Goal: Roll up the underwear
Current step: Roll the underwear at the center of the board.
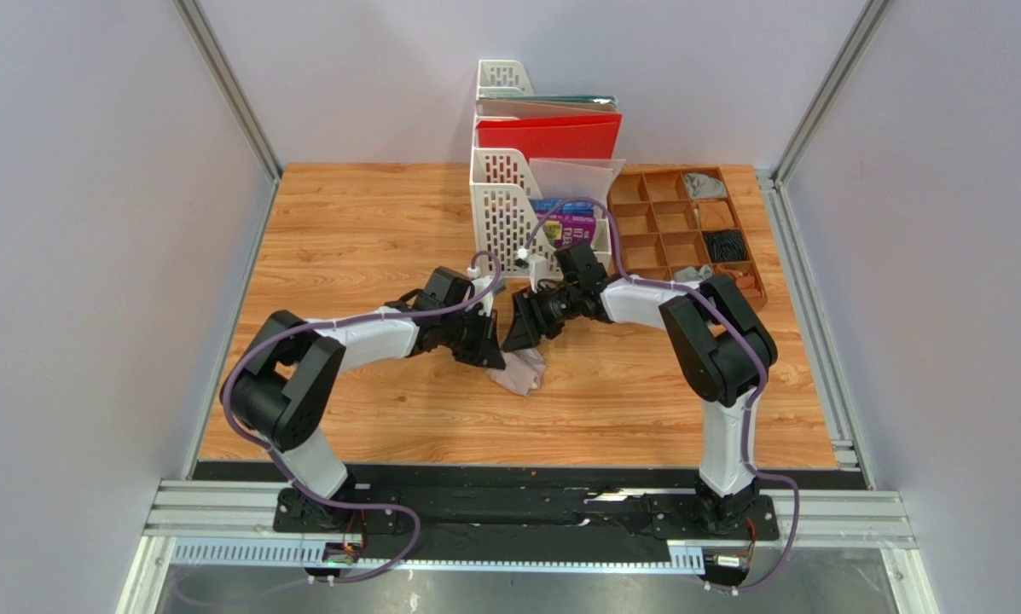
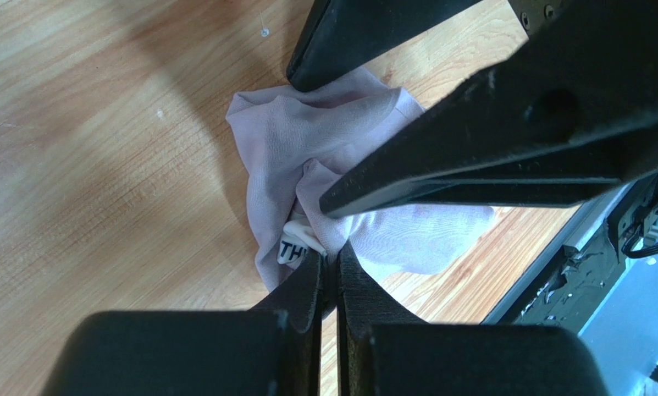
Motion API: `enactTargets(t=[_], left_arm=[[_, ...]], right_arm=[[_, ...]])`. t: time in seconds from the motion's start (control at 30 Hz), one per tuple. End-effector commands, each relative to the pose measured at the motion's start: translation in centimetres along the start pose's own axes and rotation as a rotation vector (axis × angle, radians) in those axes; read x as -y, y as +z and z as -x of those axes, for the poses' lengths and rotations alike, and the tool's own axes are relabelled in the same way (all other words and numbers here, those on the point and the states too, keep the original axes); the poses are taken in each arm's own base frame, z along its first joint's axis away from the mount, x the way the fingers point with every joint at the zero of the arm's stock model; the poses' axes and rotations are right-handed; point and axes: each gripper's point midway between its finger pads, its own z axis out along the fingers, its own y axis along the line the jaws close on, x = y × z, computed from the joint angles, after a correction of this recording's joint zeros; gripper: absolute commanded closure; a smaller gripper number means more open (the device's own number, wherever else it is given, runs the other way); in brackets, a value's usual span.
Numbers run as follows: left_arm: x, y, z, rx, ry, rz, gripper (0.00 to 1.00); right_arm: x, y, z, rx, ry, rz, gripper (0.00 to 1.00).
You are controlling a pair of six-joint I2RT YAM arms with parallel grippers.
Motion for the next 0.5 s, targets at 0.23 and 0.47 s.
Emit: enactTargets(t=[0.23,0.47], left_arm=[[-0.7,0.1,0.3,-0.021,-0.016,0.051,1.00],[-0.4,-0.1,0.9,-0.020,-0.048,0.061,1.00]], right_arm=[[-2.5,-1.1,-0.1,0.007,-0.021,0.085,0.42],[-3.5,-1.9,-0.6,-0.004,-0.056,0.073,0.42]])
